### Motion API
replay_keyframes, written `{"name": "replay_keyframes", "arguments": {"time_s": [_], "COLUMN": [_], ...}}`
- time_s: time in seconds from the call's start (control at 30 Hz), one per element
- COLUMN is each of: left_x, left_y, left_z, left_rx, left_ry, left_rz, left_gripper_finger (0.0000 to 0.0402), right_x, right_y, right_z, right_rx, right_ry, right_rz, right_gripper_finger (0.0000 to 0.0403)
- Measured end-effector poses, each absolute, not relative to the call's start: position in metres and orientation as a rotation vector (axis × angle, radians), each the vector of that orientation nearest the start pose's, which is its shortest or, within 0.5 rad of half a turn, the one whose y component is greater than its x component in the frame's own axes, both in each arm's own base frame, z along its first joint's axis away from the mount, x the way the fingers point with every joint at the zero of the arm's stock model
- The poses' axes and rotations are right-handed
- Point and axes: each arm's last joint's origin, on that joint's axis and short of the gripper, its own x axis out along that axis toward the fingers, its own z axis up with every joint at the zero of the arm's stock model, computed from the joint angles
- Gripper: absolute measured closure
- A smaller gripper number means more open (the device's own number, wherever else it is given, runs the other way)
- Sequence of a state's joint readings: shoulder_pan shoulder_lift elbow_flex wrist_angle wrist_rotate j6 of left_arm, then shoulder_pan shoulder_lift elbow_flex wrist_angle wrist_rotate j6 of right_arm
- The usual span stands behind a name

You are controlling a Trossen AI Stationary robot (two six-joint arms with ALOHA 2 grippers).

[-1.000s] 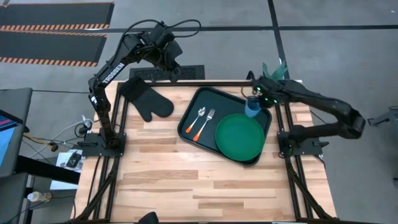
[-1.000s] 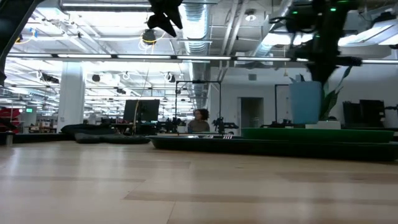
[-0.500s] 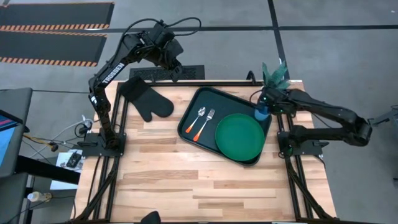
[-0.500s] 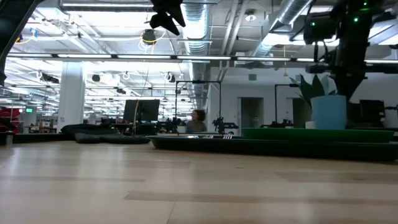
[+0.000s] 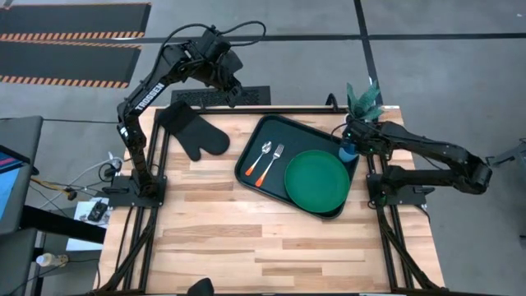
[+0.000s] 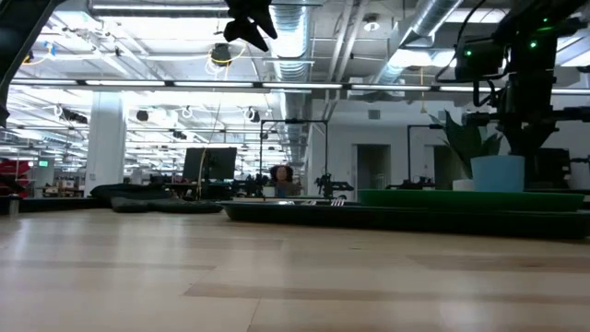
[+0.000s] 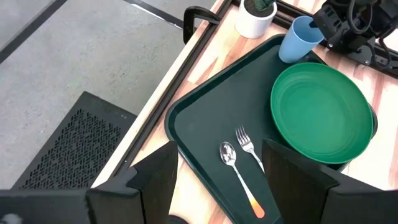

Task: Pick and place plate/cup/fork/spoon on tray
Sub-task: Put the blue cup on top of the orange spoon and fork on the black serving tray, then return to Home Position

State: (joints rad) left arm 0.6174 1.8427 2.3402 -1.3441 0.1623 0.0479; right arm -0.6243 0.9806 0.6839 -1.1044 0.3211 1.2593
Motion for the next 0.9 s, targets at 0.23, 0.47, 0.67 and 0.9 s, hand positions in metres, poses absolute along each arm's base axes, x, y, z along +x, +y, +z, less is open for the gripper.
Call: {"name": "replay_keyframes", "arguments": {"time_s": [0.23, 0.47, 0.67, 0.9], "left_x": [0.281, 0.281, 0.273, 0.205], "left_y": [0.194, 0.194, 0.185, 0.129], "left_z": [0.455, 0.455, 0.465, 0.535], "left_rx": [-0.273, -0.261, -0.262, 0.053], "left_ry": [0.800, 0.801, 0.769, 0.506], "left_rz": [0.405, 0.399, 0.310, 0.308], "left_gripper_finger": [0.0184, 0.0184, 0.0184, 0.0184], "right_x": [0.108, 0.109, 0.107, 0.098], "right_y": [-0.091, -0.091, -0.090, -0.069], "right_z": [0.214, 0.224, 0.260, 0.339], "right_rx": [1.172, 1.150, 1.077, 0.718], "right_ry": [0.755, 0.727, 0.638, 0.596], "right_rz": [-1.588, -1.542, -1.416, -0.970], "right_gripper_finger": [0.0321, 0.0262, 0.0231, 0.0224]}}
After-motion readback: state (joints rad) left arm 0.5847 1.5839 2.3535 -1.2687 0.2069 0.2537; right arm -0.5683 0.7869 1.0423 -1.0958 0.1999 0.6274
